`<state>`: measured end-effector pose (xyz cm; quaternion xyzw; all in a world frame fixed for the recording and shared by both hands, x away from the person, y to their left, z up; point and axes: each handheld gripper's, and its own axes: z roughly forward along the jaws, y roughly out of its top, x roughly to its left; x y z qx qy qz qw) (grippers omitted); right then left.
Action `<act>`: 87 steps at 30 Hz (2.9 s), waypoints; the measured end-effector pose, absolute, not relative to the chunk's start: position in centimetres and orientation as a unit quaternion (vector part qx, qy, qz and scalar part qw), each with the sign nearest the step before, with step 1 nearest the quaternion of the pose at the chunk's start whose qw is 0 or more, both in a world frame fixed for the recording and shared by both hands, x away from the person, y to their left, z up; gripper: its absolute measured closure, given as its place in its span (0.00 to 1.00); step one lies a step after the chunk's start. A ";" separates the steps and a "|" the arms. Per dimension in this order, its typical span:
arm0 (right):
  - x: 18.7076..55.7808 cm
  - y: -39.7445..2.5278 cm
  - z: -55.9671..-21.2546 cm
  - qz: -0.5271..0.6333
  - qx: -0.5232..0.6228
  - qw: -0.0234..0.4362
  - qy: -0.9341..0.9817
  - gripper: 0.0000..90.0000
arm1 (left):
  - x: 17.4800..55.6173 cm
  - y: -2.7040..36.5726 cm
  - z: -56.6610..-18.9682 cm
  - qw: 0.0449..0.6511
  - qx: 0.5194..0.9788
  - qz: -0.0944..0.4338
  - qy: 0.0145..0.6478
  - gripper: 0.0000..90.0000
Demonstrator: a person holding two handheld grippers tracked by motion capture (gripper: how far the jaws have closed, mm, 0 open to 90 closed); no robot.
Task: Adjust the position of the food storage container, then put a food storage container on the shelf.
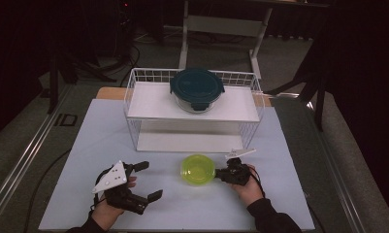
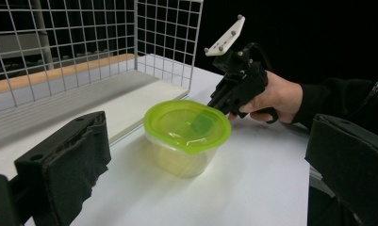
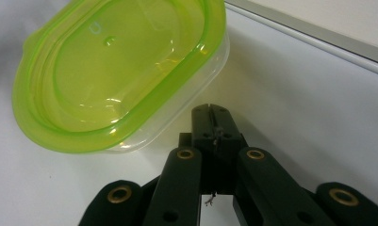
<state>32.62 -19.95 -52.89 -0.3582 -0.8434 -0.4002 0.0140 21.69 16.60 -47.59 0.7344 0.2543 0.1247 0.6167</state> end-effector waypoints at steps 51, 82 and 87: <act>28.1 -22.0 -47.4 -0.462 -0.339 -0.064 -0.817 0.57 | 22.5 16.1 -46.7 0.598 0.753 0.098 0.258 0.00; 29.6 -19.2 -46.8 -0.471 -0.424 0.012 -0.773 0.19 | 30.3 13.9 -49.7 0.495 0.717 -0.125 0.474 0.27; 30.2 -18.9 -47.5 -0.456 -0.453 0.035 -0.766 0.36 | 30.9 13.8 -50.6 0.486 0.702 -0.148 0.499 0.47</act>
